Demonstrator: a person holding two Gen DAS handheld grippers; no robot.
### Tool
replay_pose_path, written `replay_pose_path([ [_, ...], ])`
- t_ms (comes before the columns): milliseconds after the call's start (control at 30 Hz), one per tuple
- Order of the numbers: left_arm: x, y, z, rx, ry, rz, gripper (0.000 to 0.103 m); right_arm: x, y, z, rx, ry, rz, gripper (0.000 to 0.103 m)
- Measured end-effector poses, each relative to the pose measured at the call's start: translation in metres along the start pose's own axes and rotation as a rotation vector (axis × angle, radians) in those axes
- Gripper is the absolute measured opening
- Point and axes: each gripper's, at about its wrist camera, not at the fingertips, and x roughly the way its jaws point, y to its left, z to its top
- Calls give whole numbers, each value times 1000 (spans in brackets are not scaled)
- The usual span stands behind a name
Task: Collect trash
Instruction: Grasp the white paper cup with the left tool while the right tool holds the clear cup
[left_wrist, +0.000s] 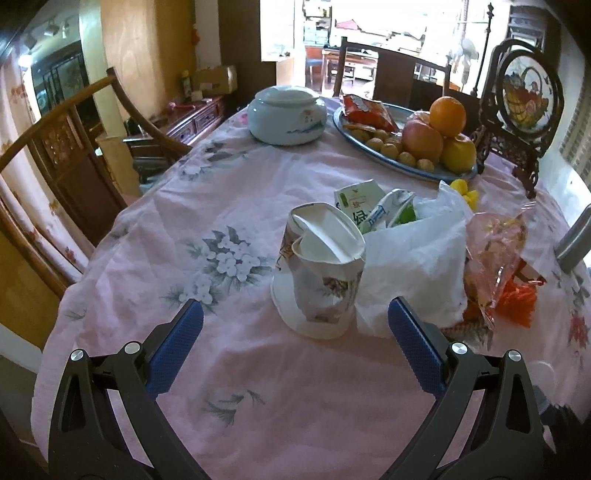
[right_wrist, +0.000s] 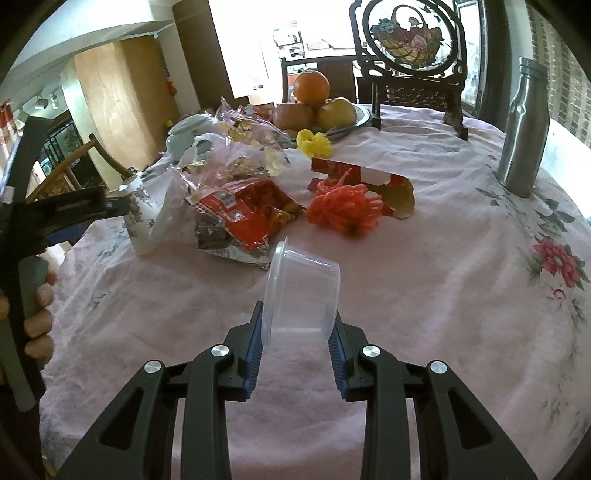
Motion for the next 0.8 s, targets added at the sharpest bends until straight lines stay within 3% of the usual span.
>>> replay_pose_path([
  [133, 7, -9, 5, 3, 18, -26, 96, -4, 0, 1, -2, -13, 11, 33],
  [400, 27, -5, 21, -44, 20, 38, 91, -5, -1, 1, 6, -13, 28, 33],
  [467, 34, -1, 21, -59, 38, 40, 77, -5, -1, 1, 5, -14, 30, 33],
  [600, 47, 5, 22, -89, 89, 6, 60, -4, 1, -1, -4, -9, 21, 33],
  [667, 50, 2, 21, -76, 101, 9, 41, -3, 1, -1, -7, -6, 19, 33],
  [800, 41, 0, 17, -49, 90, 34, 38, -1, 1, -1, -4, -2, 20, 33],
])
